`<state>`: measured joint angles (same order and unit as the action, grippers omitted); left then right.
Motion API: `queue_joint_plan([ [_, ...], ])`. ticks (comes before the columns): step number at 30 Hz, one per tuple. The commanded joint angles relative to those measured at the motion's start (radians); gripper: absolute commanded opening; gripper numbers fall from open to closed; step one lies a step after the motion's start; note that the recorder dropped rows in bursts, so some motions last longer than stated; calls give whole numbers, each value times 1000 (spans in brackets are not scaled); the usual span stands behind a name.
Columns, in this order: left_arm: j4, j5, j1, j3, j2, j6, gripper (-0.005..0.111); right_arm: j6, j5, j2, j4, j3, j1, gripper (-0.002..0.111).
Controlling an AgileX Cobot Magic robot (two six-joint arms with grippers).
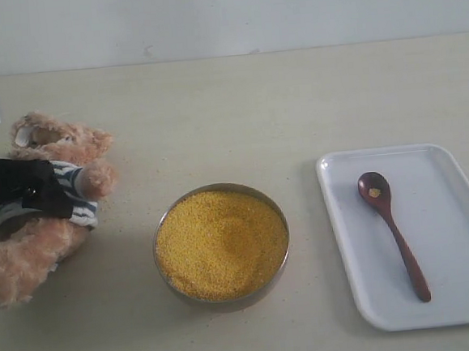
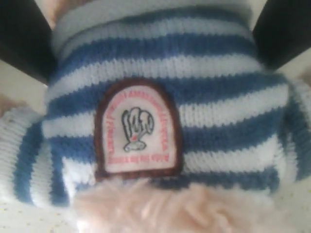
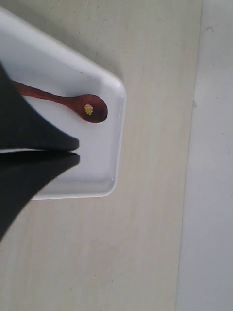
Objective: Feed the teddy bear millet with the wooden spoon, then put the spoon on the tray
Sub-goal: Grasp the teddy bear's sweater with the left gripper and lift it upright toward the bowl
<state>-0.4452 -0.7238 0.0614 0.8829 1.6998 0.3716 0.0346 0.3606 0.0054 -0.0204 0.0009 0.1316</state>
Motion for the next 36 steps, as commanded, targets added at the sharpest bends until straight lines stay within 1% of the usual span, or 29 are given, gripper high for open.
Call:
queue_joint_plan([
  [1,-4,12,-43,7,36,-16,108,-3,-2,-5,0,-1,-2,0],
  [4,46,21,-72,7,55,-50,108,-3,-2,-5,0,-1,-2,0],
  [7,132,44,-74,7,68,-124,105,-3,-2,-5,0,-1,-2,0],
  [8,152,46,-74,7,73,-132,103,-3,-2,-5,0,-1,-2,0],
  [10,157,47,-74,7,73,-132,93,-3,-2,-5,0,-1,-2,0],
  [11,157,47,-74,11,73,-132,83,-3,-2,-5,0,-1,-2,0],
  [12,157,38,-74,17,73,-132,69,-3,-2,-5,0,-1,-2,0],
  [13,157,25,-74,20,73,-132,52,-3,-2,-5,0,-1,-2,0],
  [15,152,-5,-74,30,66,-115,14,-3,-2,-5,0,-1,-2,0],
  [16,147,-15,-74,32,61,-77,5,-3,-2,-5,0,-1,-2,0],
  [20,115,-27,-74,35,7,30,4,-3,-2,-5,0,-1,-2,0],
  [22,112,-36,-74,35,-31,124,4,-3,-2,-5,0,-1,-2,0],
  [25,117,-39,-74,35,-84,219,4,-3,-2,-5,0,-1,-2,0],
  [29,121,-85,-74,31,-134,404,4,-3,-2,-5,0,-1,-2,0],
  [33,121,-53,-74,4,-171,470,4,-3,-2,-5,0,-1,-2,0],
  [35,100,-43,-86,-1,-190,519,4,-3,-2,-5,0,-1,-2,0],
  [36,90,-45,-99,-3,-199,570,4,-3,-2,-5,4,-1,-2,0],
])
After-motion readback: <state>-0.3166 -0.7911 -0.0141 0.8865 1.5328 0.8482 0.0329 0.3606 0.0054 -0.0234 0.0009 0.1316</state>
